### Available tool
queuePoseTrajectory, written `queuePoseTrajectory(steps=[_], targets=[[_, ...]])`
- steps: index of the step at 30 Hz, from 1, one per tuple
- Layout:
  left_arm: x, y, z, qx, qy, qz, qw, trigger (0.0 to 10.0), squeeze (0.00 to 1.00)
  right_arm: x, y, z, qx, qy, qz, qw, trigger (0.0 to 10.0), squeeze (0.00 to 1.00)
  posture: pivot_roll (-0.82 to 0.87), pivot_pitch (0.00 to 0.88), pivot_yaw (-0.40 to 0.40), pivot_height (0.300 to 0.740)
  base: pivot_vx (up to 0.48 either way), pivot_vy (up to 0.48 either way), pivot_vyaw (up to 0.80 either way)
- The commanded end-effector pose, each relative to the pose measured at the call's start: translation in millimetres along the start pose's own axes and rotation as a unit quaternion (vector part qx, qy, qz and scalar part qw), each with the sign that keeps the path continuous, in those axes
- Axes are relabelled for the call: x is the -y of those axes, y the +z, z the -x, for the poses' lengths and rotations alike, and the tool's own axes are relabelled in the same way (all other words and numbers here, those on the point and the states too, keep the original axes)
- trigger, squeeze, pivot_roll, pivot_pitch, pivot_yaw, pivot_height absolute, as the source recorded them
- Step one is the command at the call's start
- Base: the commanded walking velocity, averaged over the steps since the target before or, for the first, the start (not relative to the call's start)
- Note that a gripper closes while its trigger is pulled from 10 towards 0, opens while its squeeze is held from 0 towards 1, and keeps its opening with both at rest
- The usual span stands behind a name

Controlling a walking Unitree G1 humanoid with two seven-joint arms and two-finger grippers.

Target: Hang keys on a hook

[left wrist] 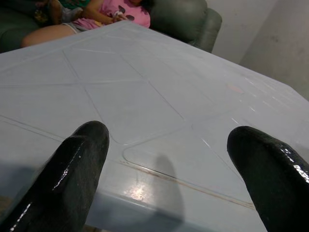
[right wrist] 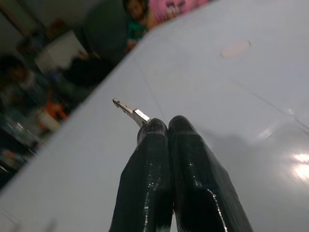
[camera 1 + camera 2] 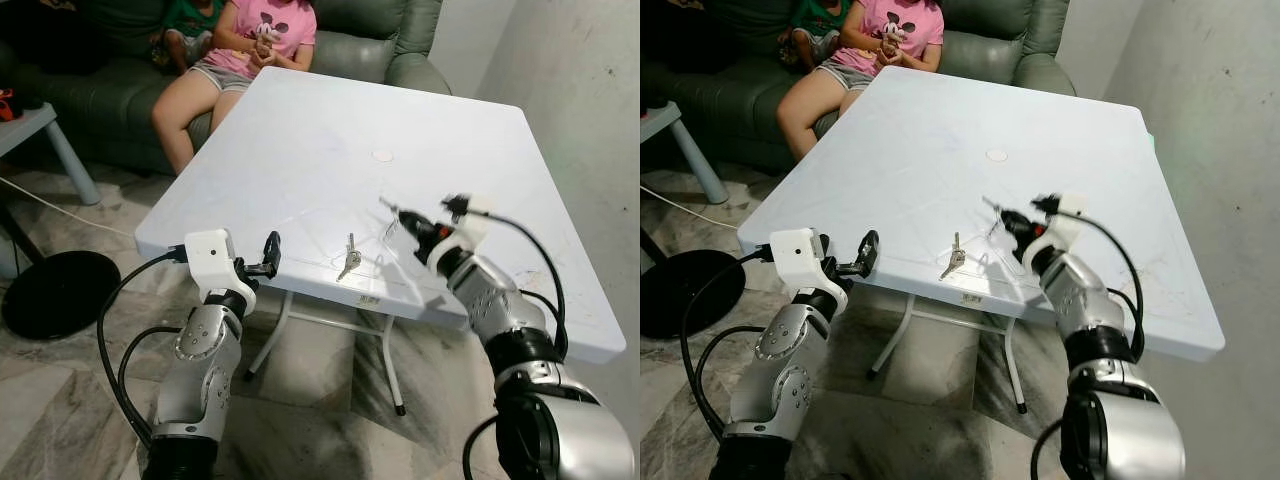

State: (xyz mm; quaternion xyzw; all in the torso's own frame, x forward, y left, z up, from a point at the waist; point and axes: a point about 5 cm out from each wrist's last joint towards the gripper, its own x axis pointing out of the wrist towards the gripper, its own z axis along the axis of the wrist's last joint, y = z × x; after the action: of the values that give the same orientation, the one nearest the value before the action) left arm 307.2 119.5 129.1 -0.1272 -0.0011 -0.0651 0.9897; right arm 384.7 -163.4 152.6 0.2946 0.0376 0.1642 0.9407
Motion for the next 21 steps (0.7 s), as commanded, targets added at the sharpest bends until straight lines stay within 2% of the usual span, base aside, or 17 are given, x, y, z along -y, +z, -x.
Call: queuePoseTrajectory(steps=[1,5,10,13,14,15,16,17,18,19,20,21], targets=[[3.3,0.2,-1.7,0.0,-0.004,-0.005,1.0,10.0,0.0,-3.5,10.5,-1.1,0.025,0.01,-0.015,1.0,0.0,0.0,0.07,0.051,-0.108,0.732,0.0,0.0,0.0],[3.0,1.6,-2.8,0.002,-0.003,-0.003,1.0,10.0,0.0,-10.6,17.4,-0.8,0.049,0.024,-0.002,0.999,0.0,0.0,0.07,0.057,-0.108,0.732,0.0,0.0,0.0],[0.7,4.0,-4.3,0.007,0.004,0.003,1.0,10.0,0.0,-17.6,20.8,1.9,0.064,0.008,0.086,0.994,0.0,0.0,0.06,0.065,-0.107,0.732,0.0,0.0,0.0],[0.7,6.5,-6.8,0.01,0.008,0.007,1.0,10.0,0.0,-23.0,28.5,3.6,0.092,-0.001,0.066,0.994,0.0,0.0,0.06,0.07,-0.105,0.732,0.0,0.0,0.0],[1.1,8.5,-8.2,0.014,0.009,0.008,1.0,10.0,0.0,-24.3,30.6,4.0,0.096,0.001,0.081,0.992,1.1,0.0,0.06,0.07,-0.105,0.732,0.0,0.0,0.0],[1.3,9.8,-9.1,0.016,0.009,0.009,1.0,10.0,0.0,-25.2,31.9,4.5,0.099,0.003,0.091,0.991,1.1,0.0,0.06,0.07,-0.105,0.732,0.0,0.0,0.0],[1.3,16.3,-12.2,0.027,0.013,0.021,0.999,10.0,0.0,-27.6,36.8,6.2,0.113,-0.005,0.152,0.982,10.0,0.0,0.06,0.072,-0.104,0.732,0.0,0.0,0.0],[1.3,16.3,-12.2,0.027,0.013,0.021,0.999,10.0,0.0,-27.6,36.8,6.2,0.113,-0.005,0.152,0.982,10.0,0.0,0.06,0.072,-0.104,0.732,0.0,0.0,0.0],[1.3,19.3,-13.4,0.031,0.013,0.023,0.999,10.0,0.0,-29.0,39.4,7.2,0.123,-0.009,0.179,0.976,10.0,0.0,0.06,0.072,-0.104,0.732,0.0,0.0,0.0],[1.5,27.4,-15.2,0.048,0.009,0.019,0.999,10.0,0.0,-34.3,45.0,11.0,0.15,-0.008,0.217,0.965,10.0,0.0,0.06,0.072,-0.104,0.732,0.0,0.0,0.0],[1.5,27.4,-15.2,0.048,0.009,0.019,0.999,10.0,0.0,-34.3,45.0,11.0,0.15,-0.008,0.217,0.965,10.0,0.0,0.06,0.072,-0.104,0.732,0.0,0.0,0.0],[0.5,37.1,-16.2,0.068,0.002,0.019,0.998,10.0,0.0,-40.2,49.8,15.9,0.176,-0.007,0.254,0.951,10.0,0.0,0.05,0.07,-0.096,0.732,0.0,0.0,0.0]])
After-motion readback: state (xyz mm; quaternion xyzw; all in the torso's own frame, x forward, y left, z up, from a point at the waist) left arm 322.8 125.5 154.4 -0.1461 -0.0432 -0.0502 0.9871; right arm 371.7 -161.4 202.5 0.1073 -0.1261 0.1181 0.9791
